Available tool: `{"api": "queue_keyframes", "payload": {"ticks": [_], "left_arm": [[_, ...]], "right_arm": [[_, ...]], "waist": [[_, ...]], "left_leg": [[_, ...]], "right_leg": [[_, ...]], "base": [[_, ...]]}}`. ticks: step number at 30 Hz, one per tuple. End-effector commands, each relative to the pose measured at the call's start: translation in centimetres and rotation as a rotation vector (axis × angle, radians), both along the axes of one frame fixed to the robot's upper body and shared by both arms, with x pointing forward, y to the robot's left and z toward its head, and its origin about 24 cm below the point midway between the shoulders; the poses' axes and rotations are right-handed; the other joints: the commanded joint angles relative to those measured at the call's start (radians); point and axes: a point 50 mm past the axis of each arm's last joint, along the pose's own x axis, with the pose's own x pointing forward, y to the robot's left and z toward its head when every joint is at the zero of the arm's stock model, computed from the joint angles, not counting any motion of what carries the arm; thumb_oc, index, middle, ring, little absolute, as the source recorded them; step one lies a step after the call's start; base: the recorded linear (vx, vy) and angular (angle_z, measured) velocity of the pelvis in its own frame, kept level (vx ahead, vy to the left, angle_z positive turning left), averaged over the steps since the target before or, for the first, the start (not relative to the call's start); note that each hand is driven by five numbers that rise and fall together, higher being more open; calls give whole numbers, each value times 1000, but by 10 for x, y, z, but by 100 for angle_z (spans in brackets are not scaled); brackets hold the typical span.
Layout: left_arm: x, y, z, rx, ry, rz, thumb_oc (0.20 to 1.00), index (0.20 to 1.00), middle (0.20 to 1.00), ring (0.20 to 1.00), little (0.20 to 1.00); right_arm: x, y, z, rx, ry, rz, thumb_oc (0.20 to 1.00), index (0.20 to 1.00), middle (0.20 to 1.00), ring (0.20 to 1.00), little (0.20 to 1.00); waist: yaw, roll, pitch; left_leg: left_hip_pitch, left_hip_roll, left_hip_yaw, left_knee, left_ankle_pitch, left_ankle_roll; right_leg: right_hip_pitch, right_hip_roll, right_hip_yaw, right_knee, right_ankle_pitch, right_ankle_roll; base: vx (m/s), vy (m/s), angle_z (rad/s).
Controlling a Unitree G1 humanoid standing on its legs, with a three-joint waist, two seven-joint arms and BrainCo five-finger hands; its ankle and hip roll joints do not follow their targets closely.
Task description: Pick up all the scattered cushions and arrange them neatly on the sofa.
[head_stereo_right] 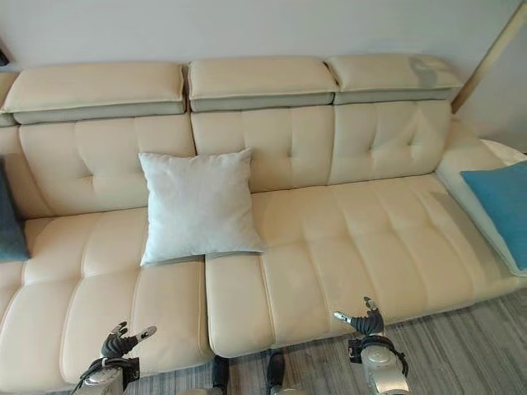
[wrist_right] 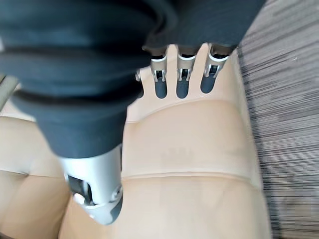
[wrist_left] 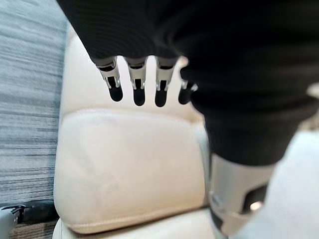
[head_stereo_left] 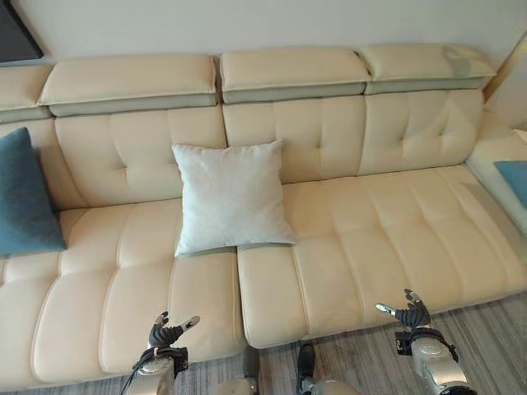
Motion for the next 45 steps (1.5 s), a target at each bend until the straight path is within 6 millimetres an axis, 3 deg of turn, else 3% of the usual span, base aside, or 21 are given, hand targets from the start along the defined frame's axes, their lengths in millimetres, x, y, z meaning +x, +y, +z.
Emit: {"api": "queue_keyframes", "payload": {"ticks": [1,3,5,6,8,10,12,14,17,19,20,22,25,31,40,44,45], "left_arm": [[11,6,4,58,-13,-34,1000,1000,1000,1000,1000],[-4,6,-5,46,47,-25,1000,1000,1000,1000,1000],[-10,6,-8,40,68,-21,1000,1000,1000,1000,1000],[-20,6,-13,18,94,22,1000,1000,1000,1000,1000],[-29,7,-18,-17,114,85,1000,1000,1000,1000,1000],[-29,7,-18,-17,114,85,1000,1000,1000,1000,1000],[-34,5,-21,-41,125,110,1000,1000,1000,1000,1000],[-32,2,-20,-52,116,100,1000,1000,1000,1000,1000],[-29,-1,-20,-56,111,88,1000,1000,1000,1000,1000],[-25,-4,-18,-55,93,71,1000,1000,1000,1000,1000],[-26,-5,-19,-54,94,62,1000,1000,1000,1000,1000],[-26,-7,-18,-54,90,49,1000,1000,1000,1000,1000],[-25,-10,-17,-68,84,40,1000,1000,1000,1000,1000],[-32,-18,-23,-74,126,4,1000,1000,1000,1000,1000],[-39,-22,-29,-77,179,-18,1000,1000,1000,1000,1000],[-36,-23,-31,-53,204,-68,1000,1000,1000,1000,1000],[-28,-22,-28,-32,190,-90,1000,1000,1000,1000,1000]], "right_arm": [[16,-2,7,-9,-50,-4,1000,1000,1000,1000,1000],[6,-3,0,3,-18,-23,1000,1000,1000,1000,1000],[3,-4,-1,-2,-14,-27,1000,1000,1000,1000,1000],[3,-2,-1,-3,-11,-25,1000,1000,1000,1000,1000],[6,1,-2,-18,-3,0,1000,1000,1000,1000,1000],[6,1,-2,-18,-3,1,1000,1000,1000,1000,1000],[7,0,3,-43,-11,33,1000,1000,1000,1000,1000],[5,-3,3,-47,-12,24,1000,1000,1000,1000,1000],[6,-5,4,-53,-20,12,1000,1000,1000,1000,1000],[7,-5,4,-48,-16,12,1000,1000,1000,1000,1000],[4,-3,1,-37,-1,20,1000,1000,1000,1000,1000],[0,1,-3,-31,21,35,1000,1000,1000,1000,1000],[-5,4,-7,-27,42,46,1000,1000,1000,1000,1000],[-12,4,-12,-21,69,35,1000,1000,1000,1000,1000],[-19,11,-21,-2,110,35,1000,1000,1000,1000,1000],[-28,10,-25,26,125,-12,1000,1000,1000,1000,1000],[-29,8,-26,31,123,-35,1000,1000,1000,1000,1000]], "waist": [[-10,20,36],[-9,17,19],[-6,14,9],[16,1,6],[29,-7,5],[29,-7,3],[30,-1,25],[24,6,48],[19,11,72],[21,-6,86],[15,-10,68],[15,-14,46],[10,-20,31],[-5,-4,12],[-14,5,-2],[-50,15,7],[-63,24,22]], "left_leg": [[46,-12,-26,1,-72,8],[45,-20,-37,1,-73,12],[42,-24,-41,1,-69,11],[30,-24,-38,1,-57,4],[-5,-10,-32,1,-14,-19],[-7,-9,-33,1,-13,-19],[-47,15,-49,1,54,-70],[-77,29,-60,1,83,-90],[-89,31,-56,1,88,-99],[-60,0,-62,58,53,-64],[-35,-17,-45,78,-7,-46],[11,-47,-66,112,-72,-26],[70,-52,-60,141,-140,-11],[140,-47,-63,9,-108,-15],[151,-52,-44,1,-125,-5],[157,-53,11,1,-138,9],[154,-45,70,1,-143,17]], "right_leg": [[61,-34,65,260,-129,49],[96,-35,88,339,-137,46],[120,-33,97,329,-130,48],[199,-32,74,212,-165,35],[231,-8,51,96,-209,15],[230,-7,50,96,-209,15],[248,38,37,12,-209,-18],[240,58,20,-12,-200,-32],[230,59,-5,-12,-190,-35],[204,34,-19,-1,-166,-34],[194,26,-18,-9,-153,-27],[180,21,-13,-12,-143,-24],[172,19,-5,-12,-138,-23],[162,38,-7,-12,-127,-16],[159,28,22,-12,-102,4],[130,19,73,14,-84,22],[88,12,102,55,-79,38]], "base": [[-242,-72,2],[-99,-86,20],[-127,-150,3],[-229,-249,4],[-319,-301,-9],[-161,-150,6],[-381,-330,4],[-385,-267,17],[-360,-192,32],[-307,-121,20],[-265,-84,11],[-98,14,-5],[-26,52,-10],[-18,74,4],[-24,97,-7],[-73,119,-41],[-119,91,-83]]}}
